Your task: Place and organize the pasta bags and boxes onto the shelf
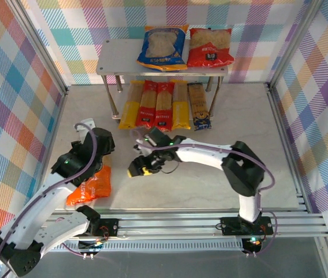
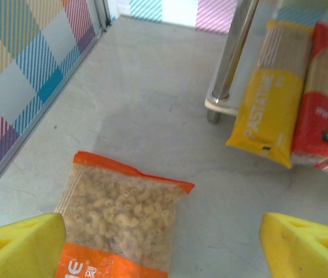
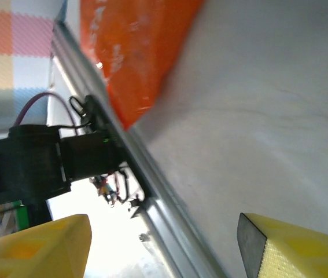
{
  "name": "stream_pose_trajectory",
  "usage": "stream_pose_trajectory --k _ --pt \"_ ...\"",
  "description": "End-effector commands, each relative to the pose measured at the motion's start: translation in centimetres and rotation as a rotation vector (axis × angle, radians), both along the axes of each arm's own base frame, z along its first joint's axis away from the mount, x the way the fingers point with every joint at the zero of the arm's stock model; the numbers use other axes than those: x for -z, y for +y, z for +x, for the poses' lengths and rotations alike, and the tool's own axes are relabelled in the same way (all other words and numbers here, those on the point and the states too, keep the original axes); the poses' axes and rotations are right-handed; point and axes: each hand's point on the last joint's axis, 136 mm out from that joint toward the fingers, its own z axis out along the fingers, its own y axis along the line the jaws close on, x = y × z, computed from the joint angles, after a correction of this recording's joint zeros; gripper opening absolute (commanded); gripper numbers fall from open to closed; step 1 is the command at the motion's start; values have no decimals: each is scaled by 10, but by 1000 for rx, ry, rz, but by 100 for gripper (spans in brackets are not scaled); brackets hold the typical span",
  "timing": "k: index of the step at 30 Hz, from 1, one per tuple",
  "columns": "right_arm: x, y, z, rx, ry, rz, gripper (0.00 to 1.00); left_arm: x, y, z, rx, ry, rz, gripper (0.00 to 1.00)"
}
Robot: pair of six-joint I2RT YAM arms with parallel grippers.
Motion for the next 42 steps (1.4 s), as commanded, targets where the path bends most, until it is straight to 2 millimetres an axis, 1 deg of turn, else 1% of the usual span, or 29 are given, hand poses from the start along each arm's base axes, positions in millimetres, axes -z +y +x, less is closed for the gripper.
stream_pose_trajectory --k 1,3,7,11,14,16,25,29,32,35,37,39,42 --pt "5 27 -27 -113 62 0 70 -29 10 -8 -20 -87 -40 86" --pt "10 37 -33 -148 76 -24 71 -43 17 -16 -32 -127 -49 86" --pt "18 48 -35 -173 124 -42 72 -73 28 -33 -27 -223 -85 87" --pt "27 60 -41 -211 162 -70 72 -90 39 -48 -29 -281 -112 87" --pt "38 70 -45 -236 175 -104 72 -94 45 -56 -35 -308 -120 87" --pt "41 77 -45 -249 178 -106 72 -95 47 -59 -36 -314 -121 87" --pt "61 99 -26 -215 137 -156 73 -95 51 -63 -39 -326 -115 88" --pt "70 109 -28 -213 143 -160 70 -93 52 -64 -44 -328 -110 88" --pt "75 116 -29 -214 147 -161 64 -93 53 -65 -46 -327 -105 89" --pt "76 122 -28 -211 145 -152 60 -93 54 -65 -47 -328 -102 89" --pt "76 125 -28 -211 147 -145 54 -93 54 -66 -48 -329 -99 89" --pt "77 125 -28 -210 148 -145 44 -93 54 -66 -48 -329 -97 89" --pt "77 123 -27 -208 146 -154 23 -92 53 -64 -44 -326 -95 89"
